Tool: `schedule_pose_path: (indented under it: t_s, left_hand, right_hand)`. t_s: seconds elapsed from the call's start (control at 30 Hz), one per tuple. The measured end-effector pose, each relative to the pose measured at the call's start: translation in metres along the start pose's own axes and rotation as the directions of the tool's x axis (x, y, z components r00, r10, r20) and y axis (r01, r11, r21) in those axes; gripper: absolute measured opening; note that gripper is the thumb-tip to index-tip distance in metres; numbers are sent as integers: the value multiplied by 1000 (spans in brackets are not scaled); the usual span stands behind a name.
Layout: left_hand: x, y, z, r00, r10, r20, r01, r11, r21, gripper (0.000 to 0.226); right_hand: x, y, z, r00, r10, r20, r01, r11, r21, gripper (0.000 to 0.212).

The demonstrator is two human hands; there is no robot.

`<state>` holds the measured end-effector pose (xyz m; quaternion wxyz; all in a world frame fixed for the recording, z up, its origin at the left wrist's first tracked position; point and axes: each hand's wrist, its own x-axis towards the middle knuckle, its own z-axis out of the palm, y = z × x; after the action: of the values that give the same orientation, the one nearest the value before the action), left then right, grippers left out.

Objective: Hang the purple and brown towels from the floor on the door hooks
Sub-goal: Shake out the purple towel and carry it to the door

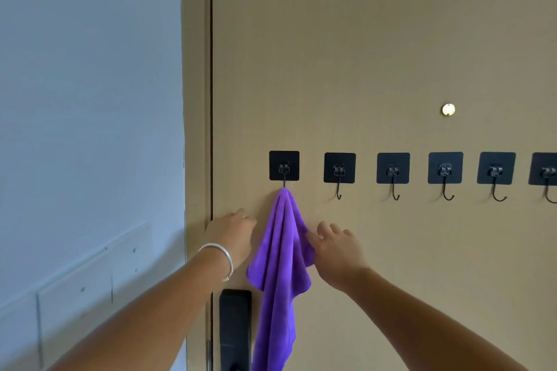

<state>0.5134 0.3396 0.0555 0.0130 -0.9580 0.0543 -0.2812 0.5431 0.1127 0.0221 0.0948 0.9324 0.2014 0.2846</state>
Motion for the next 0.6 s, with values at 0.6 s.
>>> schedule_pose_path:
  t_s: [0.6]
  left_hand:
    - [25, 194, 0, 810, 529, -252, -565, 819, -101, 51]
  right_hand:
    - [-159, 145, -54, 888, 460, -1, -454, 875, -170, 41]
